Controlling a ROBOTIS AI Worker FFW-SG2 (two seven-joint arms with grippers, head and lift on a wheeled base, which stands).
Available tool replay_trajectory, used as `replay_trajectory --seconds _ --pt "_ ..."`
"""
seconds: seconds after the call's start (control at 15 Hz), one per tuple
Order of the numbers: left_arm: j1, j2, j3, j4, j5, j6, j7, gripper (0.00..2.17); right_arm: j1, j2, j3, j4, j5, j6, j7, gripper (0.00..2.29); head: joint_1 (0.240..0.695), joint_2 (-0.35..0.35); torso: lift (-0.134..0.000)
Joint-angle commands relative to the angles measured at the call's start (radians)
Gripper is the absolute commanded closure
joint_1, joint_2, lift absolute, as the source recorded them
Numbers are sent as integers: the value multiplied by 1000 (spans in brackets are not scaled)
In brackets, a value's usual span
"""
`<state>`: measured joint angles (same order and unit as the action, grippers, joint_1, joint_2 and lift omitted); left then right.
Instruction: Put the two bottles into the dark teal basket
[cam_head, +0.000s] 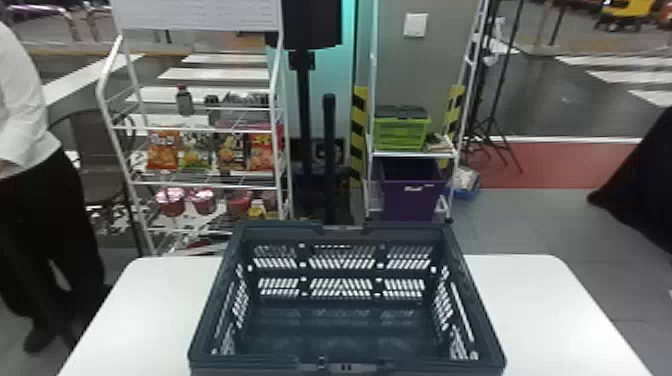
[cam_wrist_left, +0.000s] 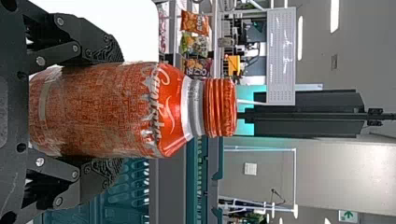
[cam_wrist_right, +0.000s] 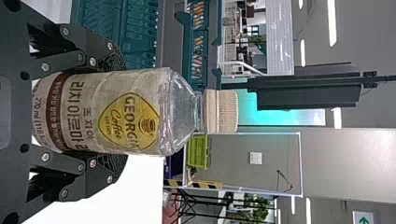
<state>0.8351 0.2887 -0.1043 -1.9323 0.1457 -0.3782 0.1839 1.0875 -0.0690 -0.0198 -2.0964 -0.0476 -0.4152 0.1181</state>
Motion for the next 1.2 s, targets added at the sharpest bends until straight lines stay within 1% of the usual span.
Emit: replay_trajectory --seconds 0.0,0.07,0.67,0.87,1.0,1.13 --pt "-1 1 0 -1 -1 0 5 2091 0 0 0 3 0 0 3 1777 499 0 0" --pt "1 1 0 -1 -3 0 6 2091 -1 3 0 3 -8 0 15 1777 499 0 0" --pt "4 3 5 1 -3 0 6 2091 -5 3 -2 -11 -6 16 17 1777 499 0 0" --pt "6 9 5 -4 -3 3 6 2091 12 5 -6 -93 0 22 15 1777 499 0 0" --pt "9 12 8 -8 -1 6 6 2091 14 6 -25 -178 2 89 15 1777 499 0 0" --pt "12 17 9 -14 -1 16 6 2091 -21 9 -37 -260 2 221 15 1777 499 0 0"
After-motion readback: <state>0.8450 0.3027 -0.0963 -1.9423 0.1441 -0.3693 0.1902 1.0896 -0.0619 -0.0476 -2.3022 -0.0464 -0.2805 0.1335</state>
